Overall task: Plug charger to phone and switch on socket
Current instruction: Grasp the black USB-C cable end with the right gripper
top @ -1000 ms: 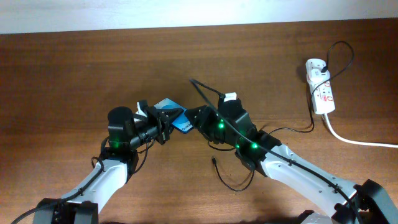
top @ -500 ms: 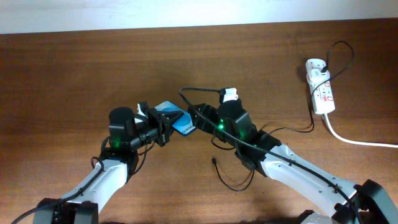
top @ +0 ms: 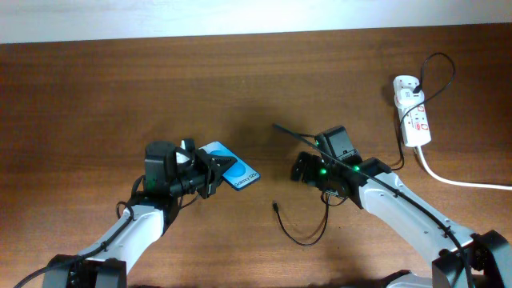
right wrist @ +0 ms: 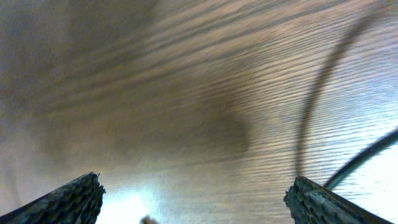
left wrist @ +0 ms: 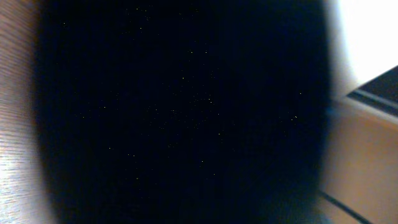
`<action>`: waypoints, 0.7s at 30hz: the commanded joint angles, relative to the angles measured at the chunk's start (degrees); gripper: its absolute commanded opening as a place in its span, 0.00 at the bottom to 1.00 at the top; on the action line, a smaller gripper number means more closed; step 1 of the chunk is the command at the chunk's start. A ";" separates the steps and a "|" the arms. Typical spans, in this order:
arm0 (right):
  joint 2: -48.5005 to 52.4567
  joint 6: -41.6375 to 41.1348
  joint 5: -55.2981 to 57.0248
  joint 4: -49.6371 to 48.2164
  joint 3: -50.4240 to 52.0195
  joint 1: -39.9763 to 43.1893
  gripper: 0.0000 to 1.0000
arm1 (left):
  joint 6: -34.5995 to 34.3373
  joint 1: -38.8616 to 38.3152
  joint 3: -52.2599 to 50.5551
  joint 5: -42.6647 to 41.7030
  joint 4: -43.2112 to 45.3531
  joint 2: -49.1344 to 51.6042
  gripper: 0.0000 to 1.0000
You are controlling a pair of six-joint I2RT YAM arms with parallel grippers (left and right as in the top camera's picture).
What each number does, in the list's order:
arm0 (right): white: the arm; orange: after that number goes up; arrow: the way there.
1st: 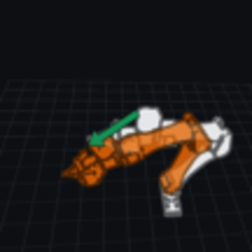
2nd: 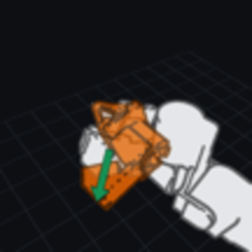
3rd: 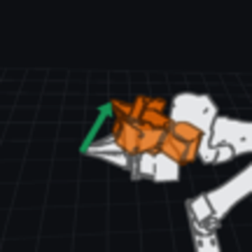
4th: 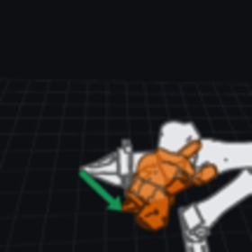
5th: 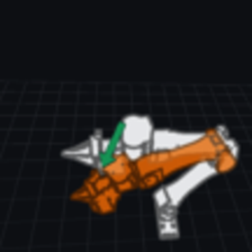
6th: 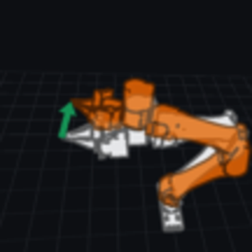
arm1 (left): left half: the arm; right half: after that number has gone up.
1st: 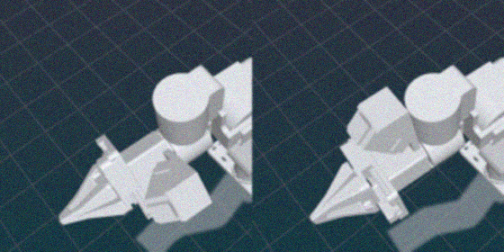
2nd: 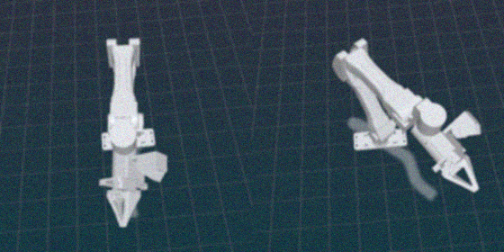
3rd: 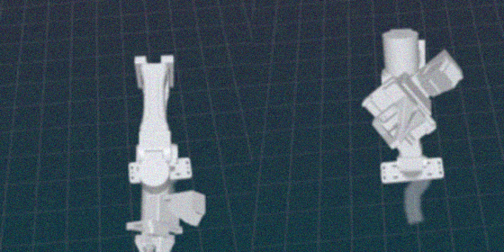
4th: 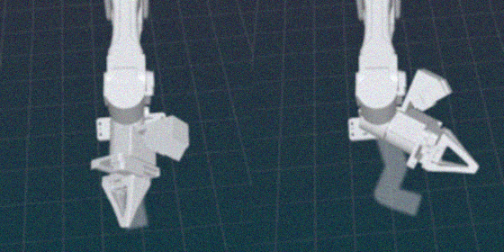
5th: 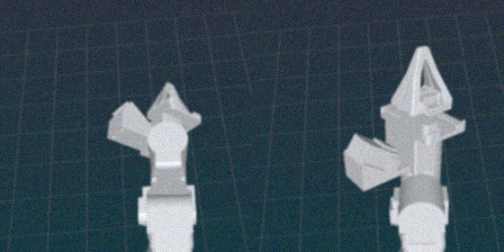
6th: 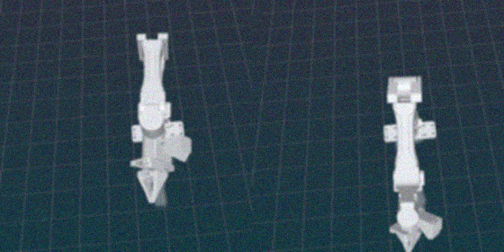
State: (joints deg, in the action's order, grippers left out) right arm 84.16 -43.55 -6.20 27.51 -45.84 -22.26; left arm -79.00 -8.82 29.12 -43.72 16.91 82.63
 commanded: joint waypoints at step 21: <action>-2.32 33.68 4.55 13.16 -3.65 -16.35 0.98 | 10.56 13.51 1.90 -14.34 0.52 -0.24 0.00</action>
State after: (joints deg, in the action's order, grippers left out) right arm 78.91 -11.00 -10.07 40.51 -48.93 -32.77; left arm -69.78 4.32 29.26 -55.16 16.91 82.63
